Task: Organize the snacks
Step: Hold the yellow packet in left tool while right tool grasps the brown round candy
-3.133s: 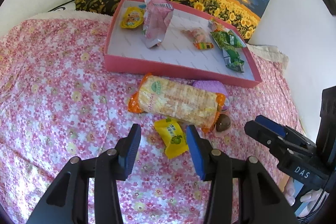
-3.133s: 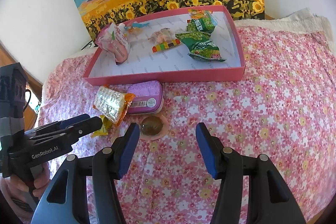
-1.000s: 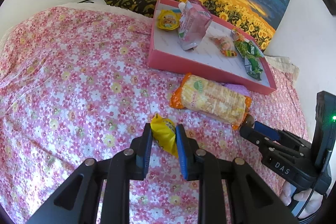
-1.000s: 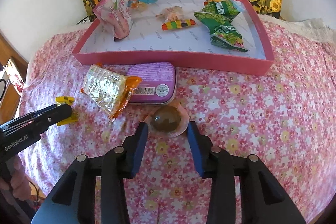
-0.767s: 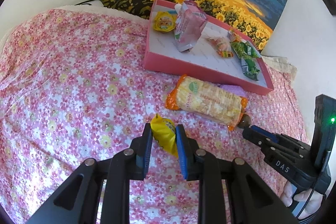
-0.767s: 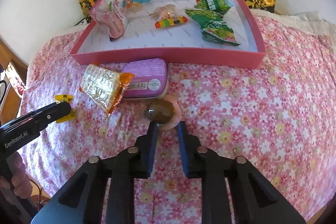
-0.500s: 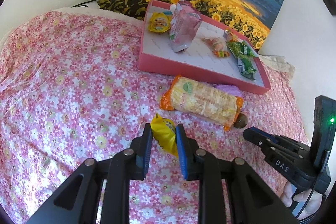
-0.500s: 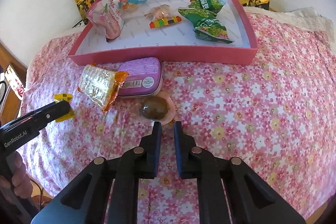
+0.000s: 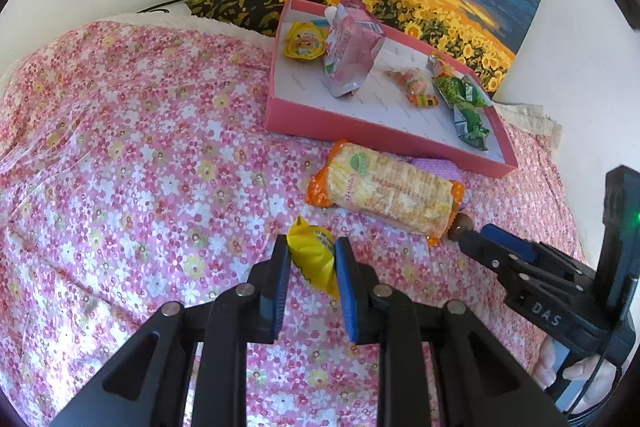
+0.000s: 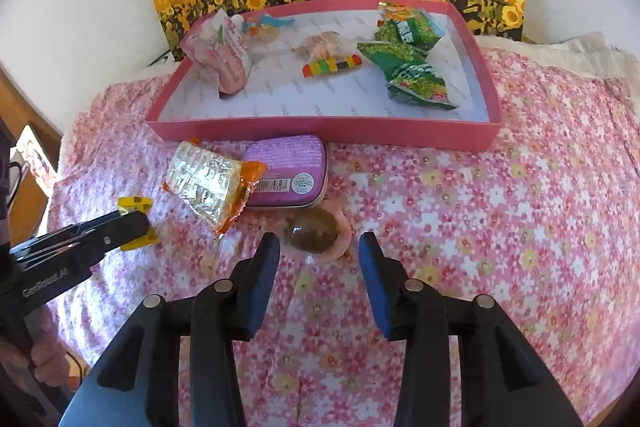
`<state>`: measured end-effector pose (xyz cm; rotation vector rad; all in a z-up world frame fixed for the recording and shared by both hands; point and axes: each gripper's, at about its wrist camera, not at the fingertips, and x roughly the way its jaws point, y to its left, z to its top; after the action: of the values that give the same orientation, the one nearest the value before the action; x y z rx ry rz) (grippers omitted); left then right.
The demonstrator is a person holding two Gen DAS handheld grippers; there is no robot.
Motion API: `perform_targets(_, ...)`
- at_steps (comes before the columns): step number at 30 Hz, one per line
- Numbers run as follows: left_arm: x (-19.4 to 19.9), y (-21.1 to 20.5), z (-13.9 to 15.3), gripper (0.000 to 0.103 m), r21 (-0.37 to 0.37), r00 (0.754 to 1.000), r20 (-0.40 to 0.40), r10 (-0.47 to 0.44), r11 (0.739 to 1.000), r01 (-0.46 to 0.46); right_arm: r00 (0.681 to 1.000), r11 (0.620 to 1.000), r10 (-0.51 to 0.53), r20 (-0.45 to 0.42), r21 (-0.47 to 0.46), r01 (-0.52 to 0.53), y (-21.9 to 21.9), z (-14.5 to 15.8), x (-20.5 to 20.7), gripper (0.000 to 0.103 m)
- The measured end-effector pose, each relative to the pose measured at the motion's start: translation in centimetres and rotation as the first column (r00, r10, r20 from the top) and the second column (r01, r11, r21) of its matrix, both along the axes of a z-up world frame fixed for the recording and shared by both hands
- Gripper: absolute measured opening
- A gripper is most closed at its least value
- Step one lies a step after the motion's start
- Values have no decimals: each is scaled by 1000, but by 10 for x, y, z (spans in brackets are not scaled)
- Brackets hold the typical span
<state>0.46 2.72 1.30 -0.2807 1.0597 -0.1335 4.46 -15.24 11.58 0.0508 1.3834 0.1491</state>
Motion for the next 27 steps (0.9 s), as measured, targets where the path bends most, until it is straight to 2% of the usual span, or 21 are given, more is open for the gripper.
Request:
perform_targets(4, -3, 3, 0, 23, -1, 1000, -4, 12, 1000, -12, 1000, 1000, -11, -16, 3, 11, 4, -11, 6, 42)
perform_targets(9, -5, 4, -2, 23, -1, 1000, -6, 20, 1000, -20, 1000, 1000, 0, 7, -9, 0, 7, -17, 11, 42)
perform_targets(12, -4, 3, -1, 23, 1, 1000, -1, 21, 1000, -21, 1000, 1000, 13, 10, -27, -13, 8, -17, 10, 34)
perform_targets(27, 12, -6, 9, 23, -9, 999, 30, -17, 1000, 17, 1000, 999, -25, 9, 31, 25, -14, 4, 1, 33)
